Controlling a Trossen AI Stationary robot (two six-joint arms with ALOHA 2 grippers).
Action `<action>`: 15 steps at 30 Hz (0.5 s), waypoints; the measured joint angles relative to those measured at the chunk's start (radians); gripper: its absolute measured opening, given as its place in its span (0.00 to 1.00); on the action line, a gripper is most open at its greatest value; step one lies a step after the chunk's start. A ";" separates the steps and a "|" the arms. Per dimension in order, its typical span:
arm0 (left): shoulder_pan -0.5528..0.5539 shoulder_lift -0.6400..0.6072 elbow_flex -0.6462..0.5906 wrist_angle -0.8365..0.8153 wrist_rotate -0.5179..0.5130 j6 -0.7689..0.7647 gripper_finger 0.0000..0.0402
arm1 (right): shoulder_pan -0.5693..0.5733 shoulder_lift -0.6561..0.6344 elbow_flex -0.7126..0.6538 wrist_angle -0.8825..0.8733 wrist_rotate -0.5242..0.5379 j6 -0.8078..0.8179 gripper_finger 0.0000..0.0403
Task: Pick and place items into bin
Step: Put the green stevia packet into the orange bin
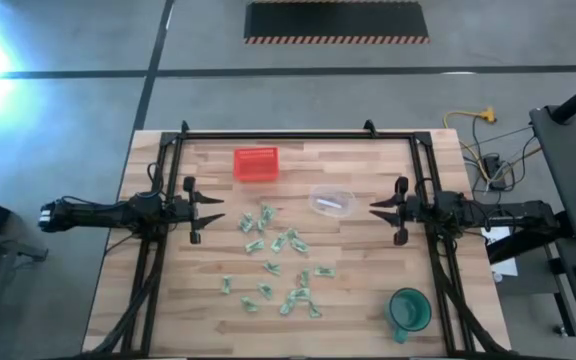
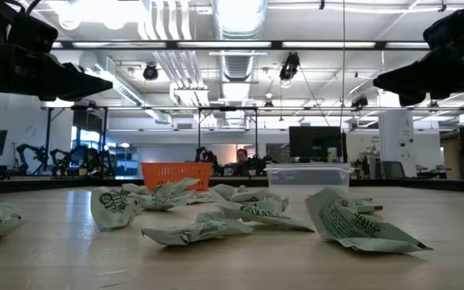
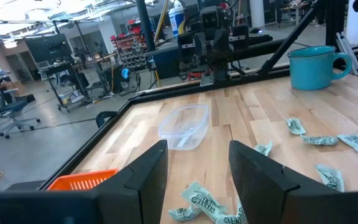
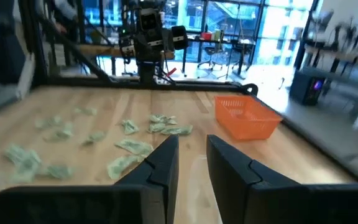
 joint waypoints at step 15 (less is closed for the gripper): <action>0.000 0.000 0.000 0.068 0.000 -0.001 0.39 | 0.000 0.000 0.000 0.021 0.035 0.061 0.18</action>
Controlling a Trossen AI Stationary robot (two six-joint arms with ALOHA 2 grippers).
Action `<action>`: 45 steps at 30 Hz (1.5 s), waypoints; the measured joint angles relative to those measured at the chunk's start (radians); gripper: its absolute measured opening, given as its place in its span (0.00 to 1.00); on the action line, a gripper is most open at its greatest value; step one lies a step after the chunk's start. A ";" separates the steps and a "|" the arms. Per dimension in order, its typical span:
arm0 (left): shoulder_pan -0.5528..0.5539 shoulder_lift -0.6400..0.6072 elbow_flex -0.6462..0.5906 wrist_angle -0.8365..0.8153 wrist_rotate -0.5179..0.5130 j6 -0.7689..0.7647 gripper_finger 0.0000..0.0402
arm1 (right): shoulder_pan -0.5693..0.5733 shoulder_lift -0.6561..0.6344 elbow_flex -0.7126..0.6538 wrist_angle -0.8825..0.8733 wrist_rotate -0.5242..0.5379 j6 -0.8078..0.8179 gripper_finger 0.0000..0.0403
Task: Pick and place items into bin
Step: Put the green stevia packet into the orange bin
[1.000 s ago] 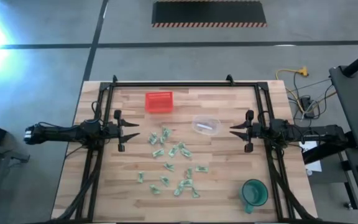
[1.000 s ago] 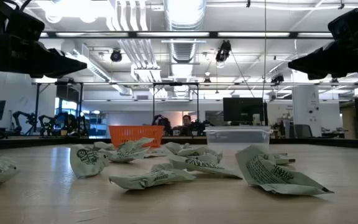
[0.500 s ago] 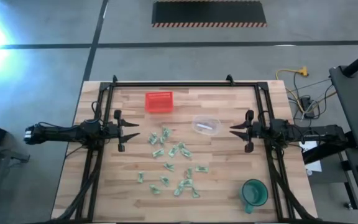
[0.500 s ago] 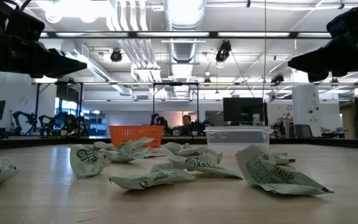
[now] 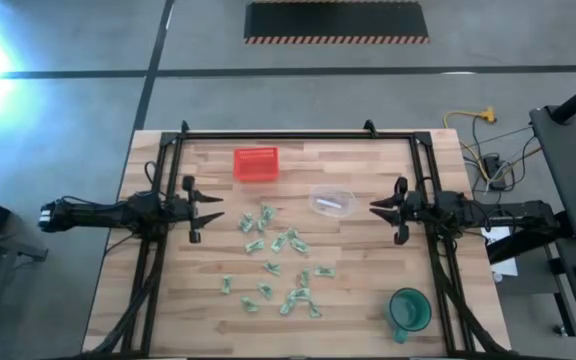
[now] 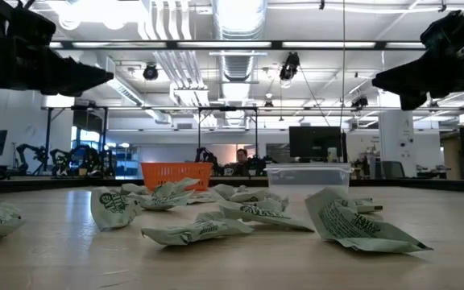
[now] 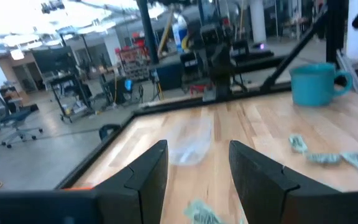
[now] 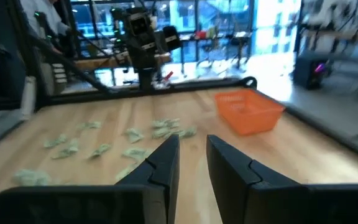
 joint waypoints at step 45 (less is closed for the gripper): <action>-0.031 0.579 0.124 0.172 0.099 -0.349 0.39 | 0.000 0.008 0.000 0.016 0.025 -0.019 0.18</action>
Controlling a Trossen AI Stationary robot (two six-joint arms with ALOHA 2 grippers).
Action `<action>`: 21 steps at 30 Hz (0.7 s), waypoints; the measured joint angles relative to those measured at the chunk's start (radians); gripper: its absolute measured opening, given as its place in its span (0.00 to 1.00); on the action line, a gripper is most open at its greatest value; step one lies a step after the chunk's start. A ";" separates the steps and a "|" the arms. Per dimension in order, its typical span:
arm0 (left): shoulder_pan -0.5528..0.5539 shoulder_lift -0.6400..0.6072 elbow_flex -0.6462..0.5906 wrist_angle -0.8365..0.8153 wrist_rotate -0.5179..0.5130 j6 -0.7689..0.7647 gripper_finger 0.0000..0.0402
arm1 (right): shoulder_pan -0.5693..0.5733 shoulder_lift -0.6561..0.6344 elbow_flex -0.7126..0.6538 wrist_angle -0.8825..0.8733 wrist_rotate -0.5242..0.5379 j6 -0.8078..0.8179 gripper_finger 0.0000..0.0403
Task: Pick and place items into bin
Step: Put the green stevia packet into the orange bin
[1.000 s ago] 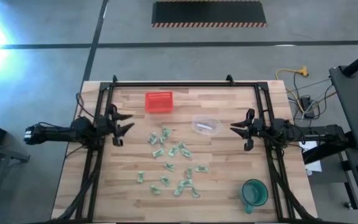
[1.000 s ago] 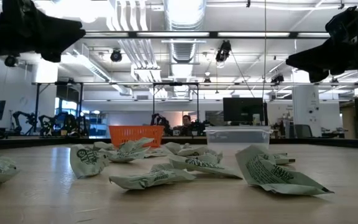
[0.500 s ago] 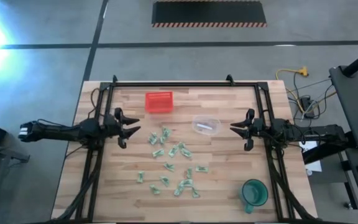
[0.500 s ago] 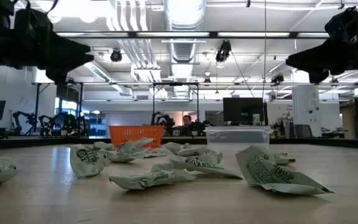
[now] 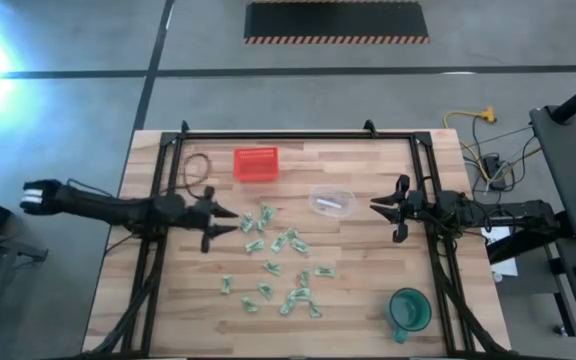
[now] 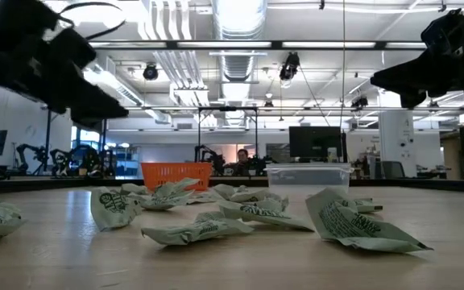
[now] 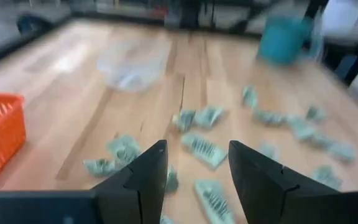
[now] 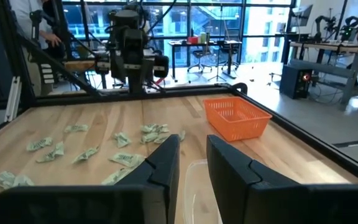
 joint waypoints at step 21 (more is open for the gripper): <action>0.005 0.619 0.484 -0.623 -0.128 0.247 0.39 | 0.000 0.074 0.000 -0.042 0.000 0.002 0.18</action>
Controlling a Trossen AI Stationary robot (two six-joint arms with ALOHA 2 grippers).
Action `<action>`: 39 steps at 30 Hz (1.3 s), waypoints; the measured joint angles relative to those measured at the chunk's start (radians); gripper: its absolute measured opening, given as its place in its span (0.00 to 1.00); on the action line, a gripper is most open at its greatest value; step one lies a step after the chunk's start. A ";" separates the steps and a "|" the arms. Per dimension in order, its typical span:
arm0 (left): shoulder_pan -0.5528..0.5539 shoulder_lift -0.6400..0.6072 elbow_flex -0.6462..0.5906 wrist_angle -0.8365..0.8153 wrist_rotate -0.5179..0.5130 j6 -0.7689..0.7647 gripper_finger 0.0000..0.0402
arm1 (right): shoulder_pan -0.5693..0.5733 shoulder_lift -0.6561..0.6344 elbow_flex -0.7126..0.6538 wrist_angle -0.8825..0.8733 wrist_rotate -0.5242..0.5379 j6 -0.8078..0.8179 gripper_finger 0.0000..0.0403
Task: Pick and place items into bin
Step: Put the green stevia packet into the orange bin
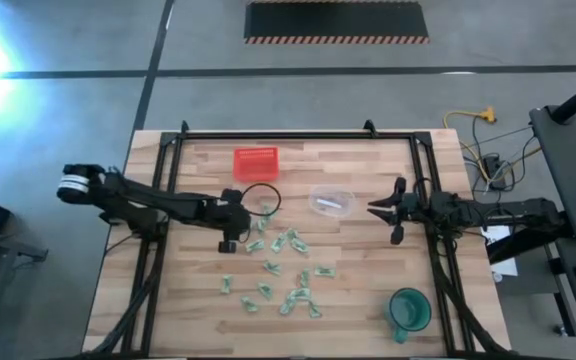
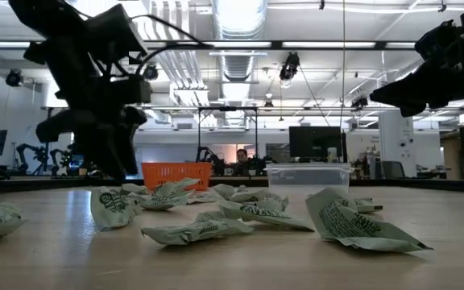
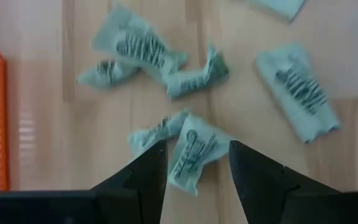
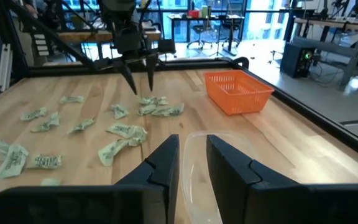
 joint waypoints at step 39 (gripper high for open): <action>0.021 -0.102 0.020 0.004 -0.047 -0.079 0.01 | 0.000 0.024 0.000 0.034 0.002 0.005 0.18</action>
